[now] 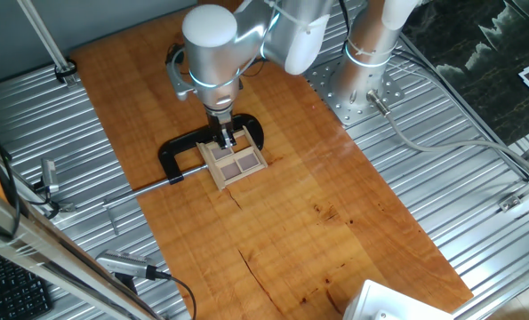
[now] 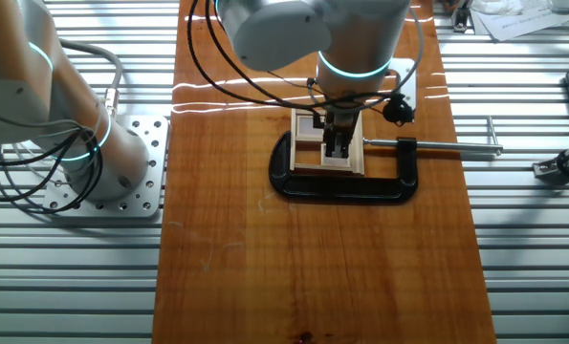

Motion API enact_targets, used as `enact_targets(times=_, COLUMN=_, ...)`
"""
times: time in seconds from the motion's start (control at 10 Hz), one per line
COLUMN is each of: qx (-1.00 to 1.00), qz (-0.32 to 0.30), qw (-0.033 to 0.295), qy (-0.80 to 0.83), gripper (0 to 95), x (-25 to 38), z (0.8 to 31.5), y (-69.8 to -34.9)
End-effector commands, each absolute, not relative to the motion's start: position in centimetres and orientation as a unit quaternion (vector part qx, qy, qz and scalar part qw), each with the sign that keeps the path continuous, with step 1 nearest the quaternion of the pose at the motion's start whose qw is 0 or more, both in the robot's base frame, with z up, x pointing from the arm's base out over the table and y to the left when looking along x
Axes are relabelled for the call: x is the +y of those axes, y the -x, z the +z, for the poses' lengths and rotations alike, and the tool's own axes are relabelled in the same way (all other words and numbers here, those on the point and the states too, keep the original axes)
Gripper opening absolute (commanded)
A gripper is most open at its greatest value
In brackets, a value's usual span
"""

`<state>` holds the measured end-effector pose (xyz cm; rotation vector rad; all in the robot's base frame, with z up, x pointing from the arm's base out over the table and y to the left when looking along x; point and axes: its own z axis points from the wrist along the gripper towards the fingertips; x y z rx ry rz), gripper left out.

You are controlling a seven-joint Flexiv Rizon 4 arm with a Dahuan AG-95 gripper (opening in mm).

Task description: Close a sliding window

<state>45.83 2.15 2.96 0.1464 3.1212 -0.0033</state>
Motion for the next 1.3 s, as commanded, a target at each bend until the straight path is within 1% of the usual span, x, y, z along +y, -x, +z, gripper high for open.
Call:
enact_targets(times=0.1, qx=0.999, qz=-0.002, qw=0.009, qy=-0.046, gripper=0.0, x=2.05, z=2.73, y=-45.79)
enact_targets(times=1.3, qx=0.999, qz=-0.001, qw=0.011, qy=-0.048, gripper=0.0, x=2.6, z=2.25, y=-45.89)
